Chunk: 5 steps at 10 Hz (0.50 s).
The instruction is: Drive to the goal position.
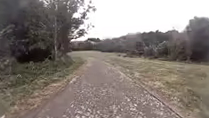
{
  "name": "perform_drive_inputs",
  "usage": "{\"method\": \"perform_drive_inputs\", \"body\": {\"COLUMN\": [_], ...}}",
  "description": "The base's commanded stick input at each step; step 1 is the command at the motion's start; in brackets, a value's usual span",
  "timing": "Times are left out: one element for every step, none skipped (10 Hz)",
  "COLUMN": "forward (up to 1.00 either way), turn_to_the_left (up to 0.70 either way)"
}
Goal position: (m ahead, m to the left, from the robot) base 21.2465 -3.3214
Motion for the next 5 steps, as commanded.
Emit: {"method": "perform_drive_inputs", "body": {"forward": [0.60,0.60,0.60,0.60,0.60], "turn_to_the_left": [0.00,0.00,0.00,0.00,0.00]}}
